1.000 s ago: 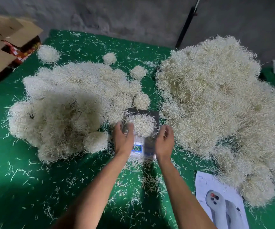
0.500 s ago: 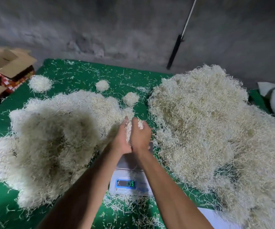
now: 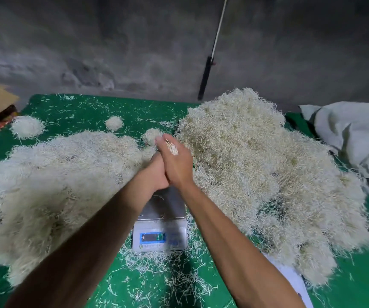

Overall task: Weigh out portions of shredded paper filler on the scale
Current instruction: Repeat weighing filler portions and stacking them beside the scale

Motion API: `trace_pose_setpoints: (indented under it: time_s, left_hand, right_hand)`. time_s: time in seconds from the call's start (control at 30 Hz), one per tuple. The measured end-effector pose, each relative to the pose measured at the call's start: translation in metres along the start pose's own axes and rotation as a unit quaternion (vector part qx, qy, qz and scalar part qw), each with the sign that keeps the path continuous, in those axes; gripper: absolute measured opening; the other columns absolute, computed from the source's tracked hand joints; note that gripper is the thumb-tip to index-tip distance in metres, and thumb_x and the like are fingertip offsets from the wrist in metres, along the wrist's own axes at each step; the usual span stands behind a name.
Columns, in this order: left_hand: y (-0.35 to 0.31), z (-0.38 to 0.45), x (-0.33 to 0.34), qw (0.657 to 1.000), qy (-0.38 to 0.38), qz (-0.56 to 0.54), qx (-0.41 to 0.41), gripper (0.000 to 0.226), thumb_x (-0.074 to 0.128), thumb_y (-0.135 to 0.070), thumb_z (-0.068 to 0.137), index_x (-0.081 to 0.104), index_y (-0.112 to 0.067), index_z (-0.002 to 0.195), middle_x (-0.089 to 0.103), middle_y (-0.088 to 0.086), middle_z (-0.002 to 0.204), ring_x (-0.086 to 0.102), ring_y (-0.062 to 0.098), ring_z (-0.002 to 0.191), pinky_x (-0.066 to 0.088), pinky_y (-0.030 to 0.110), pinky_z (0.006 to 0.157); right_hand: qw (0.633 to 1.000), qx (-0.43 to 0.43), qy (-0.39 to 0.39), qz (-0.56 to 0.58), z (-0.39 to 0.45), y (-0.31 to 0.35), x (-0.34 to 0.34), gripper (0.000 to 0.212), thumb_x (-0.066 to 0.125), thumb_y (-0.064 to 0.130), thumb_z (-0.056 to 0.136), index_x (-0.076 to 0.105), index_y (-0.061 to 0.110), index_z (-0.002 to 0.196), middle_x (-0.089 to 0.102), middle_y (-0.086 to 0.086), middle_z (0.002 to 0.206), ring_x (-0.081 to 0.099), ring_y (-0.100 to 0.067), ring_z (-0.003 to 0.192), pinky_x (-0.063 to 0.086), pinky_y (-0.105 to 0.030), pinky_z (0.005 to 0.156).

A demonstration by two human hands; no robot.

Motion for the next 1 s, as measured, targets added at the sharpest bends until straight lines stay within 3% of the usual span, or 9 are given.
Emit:
trace_pose_setpoints:
  time_s: [0.13, 0.27, 0.37, 0.47, 0.6, 0.7, 0.8, 0.9, 1.0]
  left_hand:
    - [-0.010, -0.022, 0.008, 0.961, 0.045, -0.237, -0.133, 0.042, 0.046, -0.032, 0.102, 0.063, -0.008, 0.131, 0.069, 0.015, 0.116, 0.069, 0.029, 0.103, 0.054, 0.041, 0.095]
    - [0.022, -0.031, -0.021, 0.988, -0.012, -0.102, -0.116, 0.038, 0.032, -0.017, 0.111, 0.045, -0.025, 0.146, 0.057, 0.013, 0.137, 0.051, 0.019, 0.132, 0.040, 0.028, 0.113]
    - [0.035, -0.056, -0.004, 0.974, 0.060, -0.123, -0.181, 0.030, 0.048, -0.028, 0.105, 0.059, -0.013, 0.129, 0.065, 0.015, 0.111, 0.056, 0.020, 0.117, 0.043, 0.027, 0.106]
    - [0.015, -0.060, -0.034, 0.959, -0.032, -0.241, -0.142, 0.042, 0.040, -0.041, 0.102, 0.069, -0.010, 0.099, 0.071, 0.012, 0.091, 0.069, 0.026, 0.087, 0.055, 0.033, 0.086]
    - [0.038, -0.070, -0.064, 0.985, -0.077, -0.123, -0.098, 0.080, 0.035, -0.075, 0.089, 0.041, -0.020, 0.147, 0.046, 0.001, 0.139, 0.054, -0.003, 0.112, 0.040, 0.016, 0.099]
    - [0.063, -0.077, -0.071, 0.966, -0.069, -0.216, -0.124, 0.053, 0.043, -0.060, 0.097, 0.070, -0.016, 0.109, 0.061, 0.006, 0.093, 0.062, 0.026, 0.101, 0.032, 0.025, 0.102]
    - [0.091, -0.077, -0.093, 0.914, -0.112, -0.343, -0.187, 0.071, 0.029, -0.068, 0.098, 0.064, -0.007, 0.112, 0.068, 0.014, 0.099, 0.058, 0.034, 0.111, 0.031, 0.041, 0.113]
    - [0.103, -0.069, -0.105, 0.870, -0.135, -0.428, -0.205, 0.077, 0.015, -0.064, 0.102, 0.062, -0.004, 0.105, 0.066, 0.019, 0.095, 0.060, 0.029, 0.089, 0.044, 0.043, 0.092]
    - [0.105, -0.065, -0.111, 0.841, -0.168, -0.474, -0.201, 0.067, 0.020, -0.059, 0.103, 0.062, -0.007, 0.109, 0.067, 0.018, 0.102, 0.061, 0.029, 0.092, 0.044, 0.041, 0.098]
  right_hand:
    - [0.999, -0.018, 0.010, 0.025, -0.016, 0.004, -0.031, 0.039, 0.057, 0.033, 0.103, 0.061, 0.022, 0.140, 0.064, 0.005, 0.138, 0.060, 0.004, 0.115, 0.048, -0.029, 0.104]
    - [0.976, -0.192, 0.049, -0.094, -0.049, 0.027, 0.008, 0.045, 0.041, 0.040, 0.105, 0.054, 0.027, 0.146, 0.048, 0.013, 0.153, 0.040, -0.001, 0.143, 0.029, -0.033, 0.122]
    - [0.984, -0.117, 0.057, -0.121, -0.033, 0.018, -0.004, 0.041, 0.044, 0.049, 0.107, 0.060, 0.031, 0.141, 0.048, 0.011, 0.153, 0.040, -0.003, 0.142, 0.028, -0.048, 0.123]
    - [0.972, -0.192, 0.079, -0.107, -0.061, 0.011, 0.006, 0.038, 0.050, 0.033, 0.105, 0.061, 0.023, 0.140, 0.050, 0.002, 0.153, 0.040, -0.015, 0.145, 0.024, -0.048, 0.123]
    - [0.959, -0.220, 0.020, -0.175, -0.091, 0.016, 0.036, 0.030, 0.044, 0.015, 0.094, 0.073, 0.007, 0.100, 0.069, -0.007, 0.101, 0.061, -0.015, 0.094, 0.049, -0.030, 0.086]
    - [0.950, -0.184, -0.043, -0.250, -0.062, 0.036, 0.030, 0.032, 0.038, 0.005, 0.082, 0.065, -0.002, 0.068, 0.057, -0.008, 0.053, 0.045, -0.011, 0.050, 0.050, -0.025, 0.059]
    - [0.951, -0.283, -0.044, -0.116, -0.032, 0.086, 0.041, 0.021, 0.049, 0.027, 0.099, 0.055, 0.019, 0.080, 0.055, 0.004, 0.074, 0.047, -0.014, 0.061, 0.039, -0.030, 0.052]
    - [0.916, -0.353, -0.116, -0.152, -0.002, 0.120, 0.075, 0.032, 0.044, 0.047, 0.103, 0.055, 0.022, 0.120, 0.055, 0.001, 0.121, 0.052, -0.013, 0.110, 0.046, -0.028, 0.094]
    - [0.918, -0.124, 0.142, -0.349, 0.028, 0.048, 0.137, 0.062, 0.041, 0.054, 0.104, 0.029, 0.026, 0.158, 0.017, -0.005, 0.169, 0.022, -0.034, 0.153, 0.017, -0.057, 0.124]
Point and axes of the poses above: each hand's wrist, its own z-axis towards the middle knuckle, its own x-axis out of the palm, y = z × x, the point moved 7 cm from there along z, towards the middle knuckle
